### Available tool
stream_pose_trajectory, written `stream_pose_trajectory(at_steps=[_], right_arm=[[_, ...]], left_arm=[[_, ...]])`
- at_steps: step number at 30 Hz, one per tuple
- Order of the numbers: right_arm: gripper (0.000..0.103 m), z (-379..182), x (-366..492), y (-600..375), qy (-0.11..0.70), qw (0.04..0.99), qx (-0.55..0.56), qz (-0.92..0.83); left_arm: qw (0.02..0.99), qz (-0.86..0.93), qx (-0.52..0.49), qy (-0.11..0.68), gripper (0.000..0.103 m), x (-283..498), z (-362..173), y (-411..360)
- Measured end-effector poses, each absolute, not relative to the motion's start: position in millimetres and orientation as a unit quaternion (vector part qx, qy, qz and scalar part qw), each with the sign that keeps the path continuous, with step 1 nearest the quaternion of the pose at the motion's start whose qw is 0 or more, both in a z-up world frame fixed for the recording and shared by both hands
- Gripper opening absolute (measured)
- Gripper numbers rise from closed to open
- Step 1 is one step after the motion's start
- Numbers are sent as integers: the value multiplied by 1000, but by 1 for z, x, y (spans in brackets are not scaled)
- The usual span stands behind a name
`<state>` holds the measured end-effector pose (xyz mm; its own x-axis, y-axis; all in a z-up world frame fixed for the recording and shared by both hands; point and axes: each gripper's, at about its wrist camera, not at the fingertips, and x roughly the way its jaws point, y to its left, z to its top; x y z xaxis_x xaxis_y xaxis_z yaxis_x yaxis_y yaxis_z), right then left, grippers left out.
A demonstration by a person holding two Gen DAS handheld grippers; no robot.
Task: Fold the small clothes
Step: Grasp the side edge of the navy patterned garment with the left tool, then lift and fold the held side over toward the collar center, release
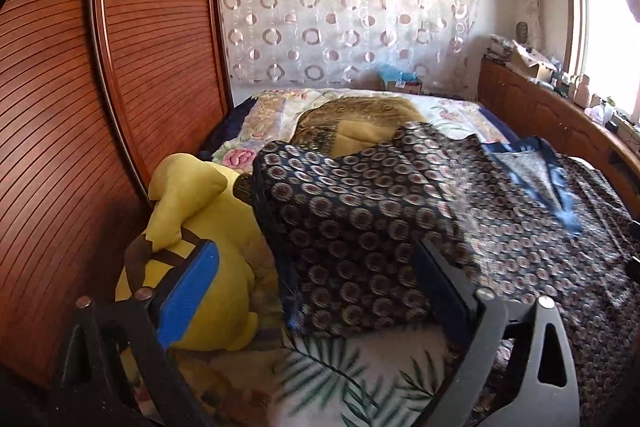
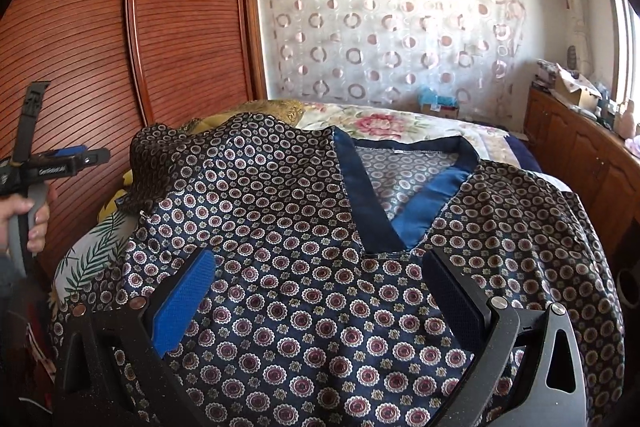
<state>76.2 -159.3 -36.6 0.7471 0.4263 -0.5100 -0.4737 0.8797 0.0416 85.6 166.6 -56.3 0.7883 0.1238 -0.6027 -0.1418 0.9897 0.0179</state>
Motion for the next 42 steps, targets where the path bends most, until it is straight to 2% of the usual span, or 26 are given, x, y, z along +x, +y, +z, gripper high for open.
stream_pose_trajectory(at_steps=[7, 11, 14, 16, 17, 19, 22, 33, 42], right_arm=[[103, -35, 83, -154, 260, 933, -52, 245], [103, -34, 82, -152, 256, 933, -52, 247], [103, -37, 81, -149, 256, 933, -52, 246], [103, -39, 81, -150, 257, 933, -51, 245], [103, -39, 81, -150, 258, 934, -49, 244], [103, -39, 81, -152, 258, 934, -47, 242], [103, -39, 81, -153, 259, 935, -46, 239], [103, -40, 82, -161, 261, 937, -40, 227], [103, -36, 83, -176, 261, 943, -33, 203]], left_arm=[[941, 65, -53, 328, 79, 121, -63, 194], [934, 52, -81, 344, 75, 136, -73, 205], [931, 48, -82, 354, 65, 144, -81, 206], [928, 45, -93, 359, 44, 145, -85, 208], [927, 44, -99, 358, 40, 143, -86, 209], [929, 44, -105, 353, 24, 138, -85, 210], [932, 47, -99, 346, 9, 132, -82, 208], [953, 21, -36, 301, 6, 104, -30, 165], [957, -61, 27, 282, 6, 117, 18, 79]])
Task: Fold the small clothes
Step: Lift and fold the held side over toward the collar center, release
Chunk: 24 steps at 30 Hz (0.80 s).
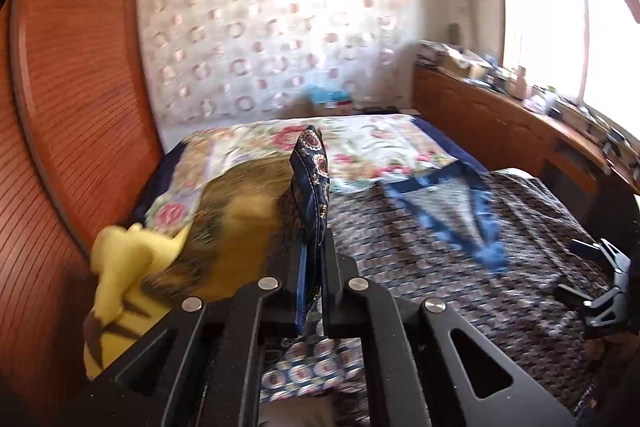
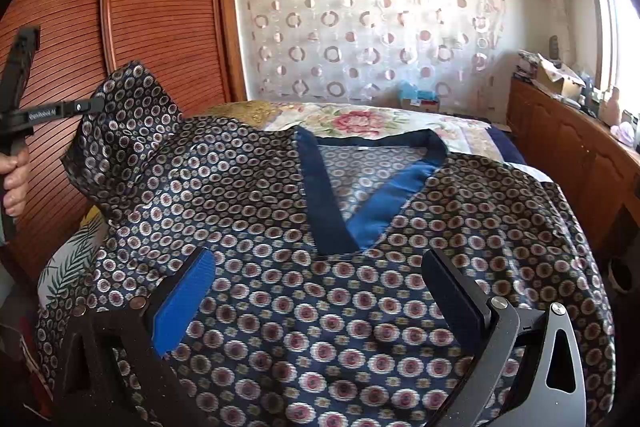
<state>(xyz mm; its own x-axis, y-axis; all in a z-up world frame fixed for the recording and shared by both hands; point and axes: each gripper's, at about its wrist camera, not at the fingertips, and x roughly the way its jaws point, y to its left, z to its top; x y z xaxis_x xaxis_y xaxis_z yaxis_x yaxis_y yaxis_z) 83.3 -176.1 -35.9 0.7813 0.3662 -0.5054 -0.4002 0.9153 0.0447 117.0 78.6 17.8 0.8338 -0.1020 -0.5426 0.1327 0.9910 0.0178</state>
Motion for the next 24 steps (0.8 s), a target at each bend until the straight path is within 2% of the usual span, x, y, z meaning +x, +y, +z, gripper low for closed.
stream_pose_trajectory(at_steps=[3, 5, 9, 11, 13, 16, 20, 24], right_arm=[[103, -36, 83, -183, 264, 943, -29, 201], [103, -36, 82, -186, 268, 942, -26, 200], [103, -37, 81, -188, 278, 939, -29, 200], [103, -36, 81, -190, 282, 938, -30, 201], [103, -35, 81, -191, 285, 937, -30, 201], [103, -33, 86, -196, 290, 934, -24, 208], [100, -30, 85, -190, 289, 932, -36, 217], [92, -28, 85, -181, 292, 927, -46, 231]], left_arm=[[955, -85, 35, 282, 7, 123, 24, 53], [954, -90, 46, 283, 11, 126, 27, 38], [954, -109, 42, 276, 44, 123, 28, 32], [954, -111, 38, 275, 48, 120, 28, 35], [953, -111, 34, 279, 65, 118, 26, 41], [954, -103, 28, 280, 76, 112, 20, 51], [954, -81, 19, 288, 78, 105, 7, 67], [950, -55, 18, 306, 78, 99, -18, 81]])
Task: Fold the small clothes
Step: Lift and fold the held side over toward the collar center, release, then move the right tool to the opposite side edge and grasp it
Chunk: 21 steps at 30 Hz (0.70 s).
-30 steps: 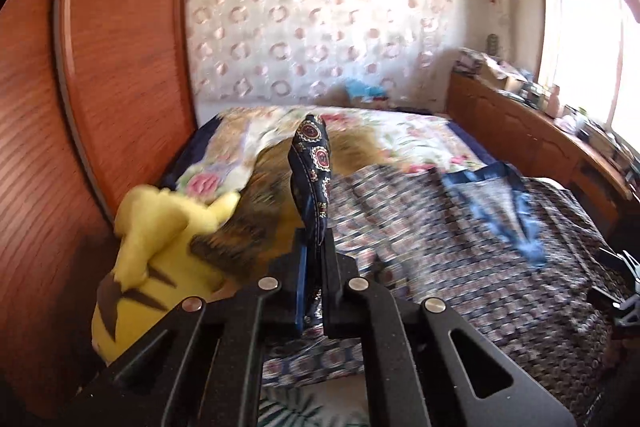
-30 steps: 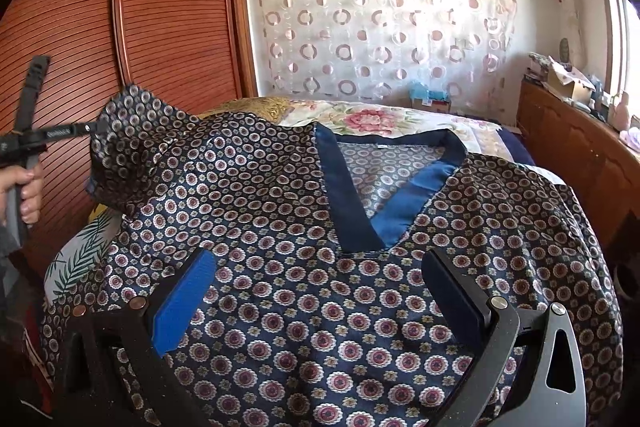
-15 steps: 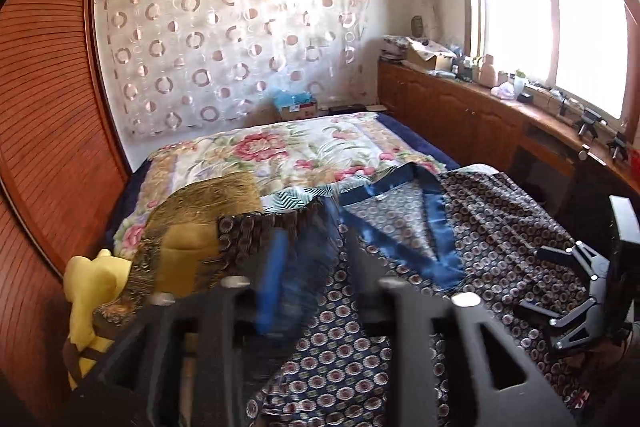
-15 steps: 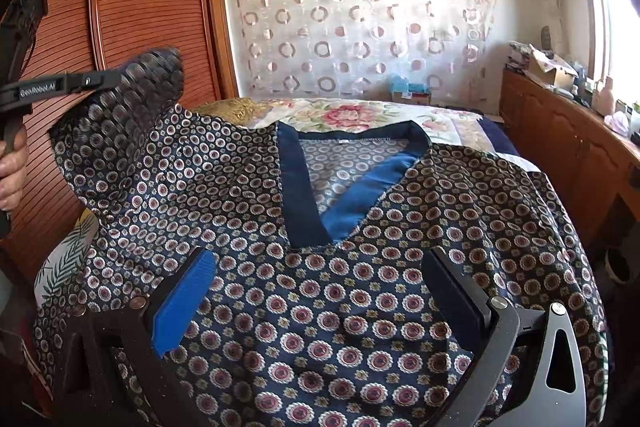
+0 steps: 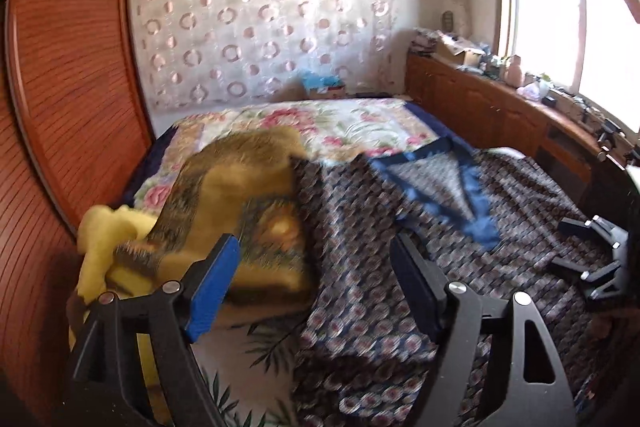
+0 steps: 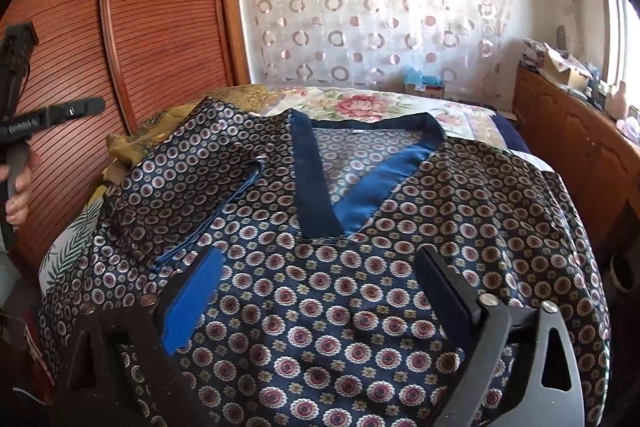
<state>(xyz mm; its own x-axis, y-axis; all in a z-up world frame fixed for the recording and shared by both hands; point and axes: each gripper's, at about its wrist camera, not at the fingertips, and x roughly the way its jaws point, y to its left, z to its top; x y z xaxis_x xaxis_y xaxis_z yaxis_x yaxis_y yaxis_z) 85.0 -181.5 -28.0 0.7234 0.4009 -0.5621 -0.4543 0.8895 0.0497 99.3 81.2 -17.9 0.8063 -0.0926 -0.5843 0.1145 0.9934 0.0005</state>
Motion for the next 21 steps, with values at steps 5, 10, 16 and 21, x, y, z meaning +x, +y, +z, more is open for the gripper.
stream_pose_trajectory(at_steps=[5, 10, 16, 21], right_arm=[[89, -29, 93, -184, 298, 924, -55, 232], [89, -27, 99, -192, 302, 926, -58, 220], [89, -24, 99, -219, 302, 932, -56, 191], [89, -21, 95, -256, 306, 936, -46, 165]], left_arm=[[940, -52, 13, 337, 78, 97, -49, 84], [929, -63, 17, 363, 78, 98, -74, 71], [915, -61, 24, 398, 78, 109, -98, 65], [909, -60, 23, 413, 78, 113, -109, 67]])
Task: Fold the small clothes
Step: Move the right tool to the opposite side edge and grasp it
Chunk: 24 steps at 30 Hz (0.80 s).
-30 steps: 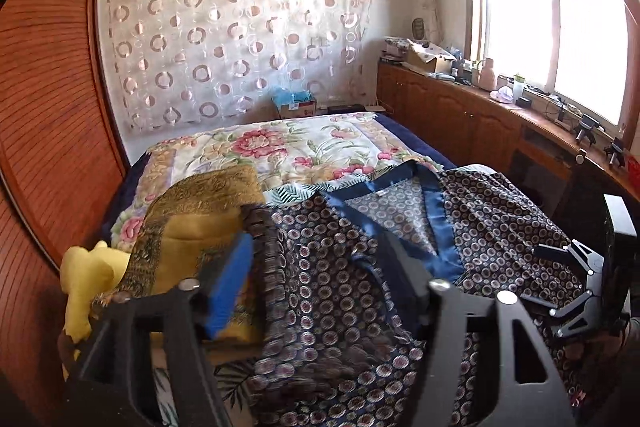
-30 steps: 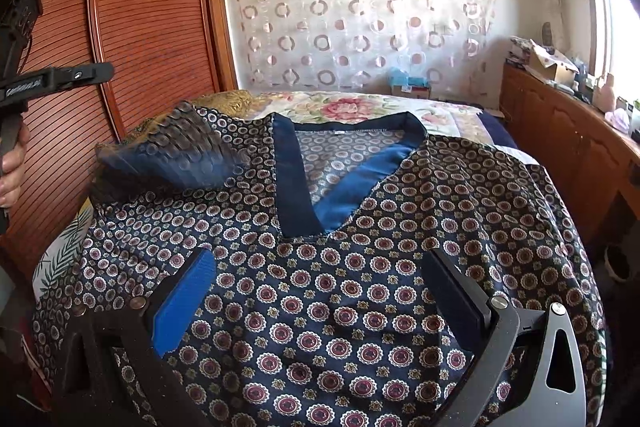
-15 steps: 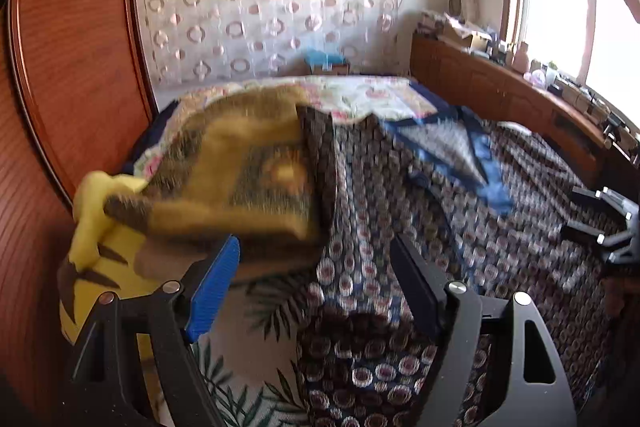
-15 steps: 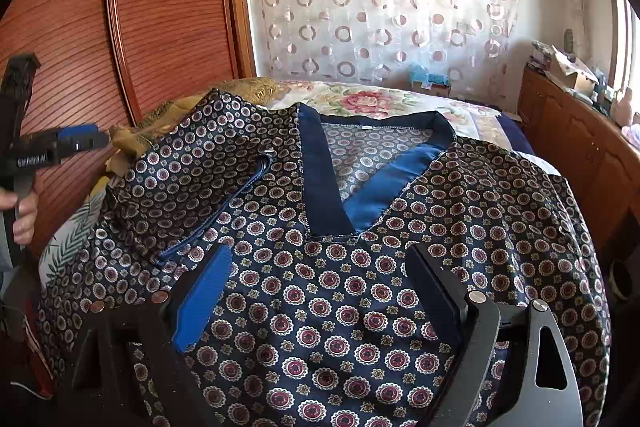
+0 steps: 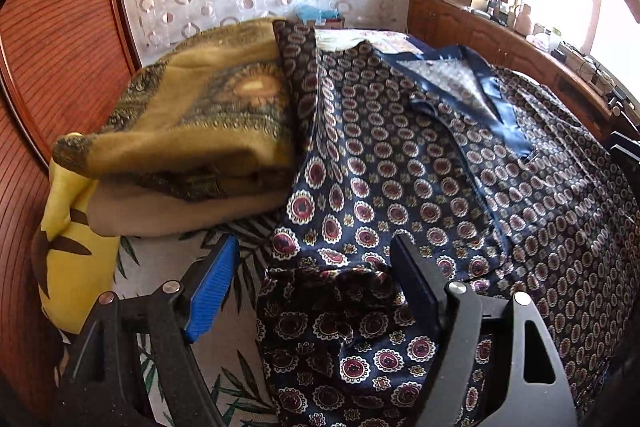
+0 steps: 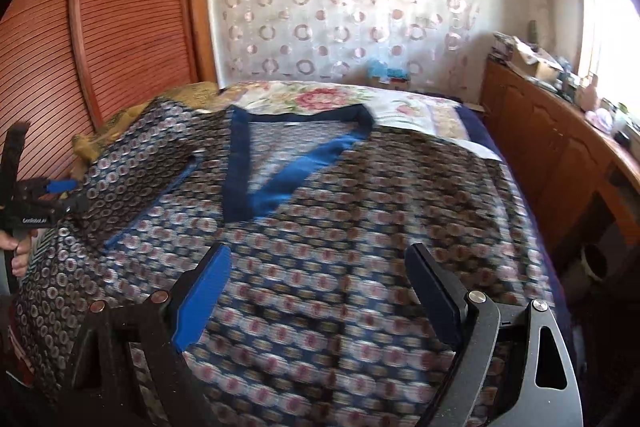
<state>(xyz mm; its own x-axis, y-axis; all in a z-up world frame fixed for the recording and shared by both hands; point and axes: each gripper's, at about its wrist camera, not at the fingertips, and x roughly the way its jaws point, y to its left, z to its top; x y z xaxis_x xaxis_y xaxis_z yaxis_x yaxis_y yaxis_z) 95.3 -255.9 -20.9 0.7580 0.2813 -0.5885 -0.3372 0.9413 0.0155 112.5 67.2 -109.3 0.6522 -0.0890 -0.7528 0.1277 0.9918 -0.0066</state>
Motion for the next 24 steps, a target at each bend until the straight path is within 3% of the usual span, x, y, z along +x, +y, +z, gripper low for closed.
stream_pose_trajectory(at_steps=[16, 18, 24], right_arm=[[89, -21, 85, -367, 342, 938, -23, 45], [77, -21, 92, -374, 355, 934, -22, 43], [64, -31, 111, -381, 386, 921, 13, 48]], left_arm=[[896, -67, 21, 439, 87, 125, -125, 68], [895, -66, 20, 440, 88, 126, -125, 69], [895, -66, 21, 441, 89, 127, -126, 68]])
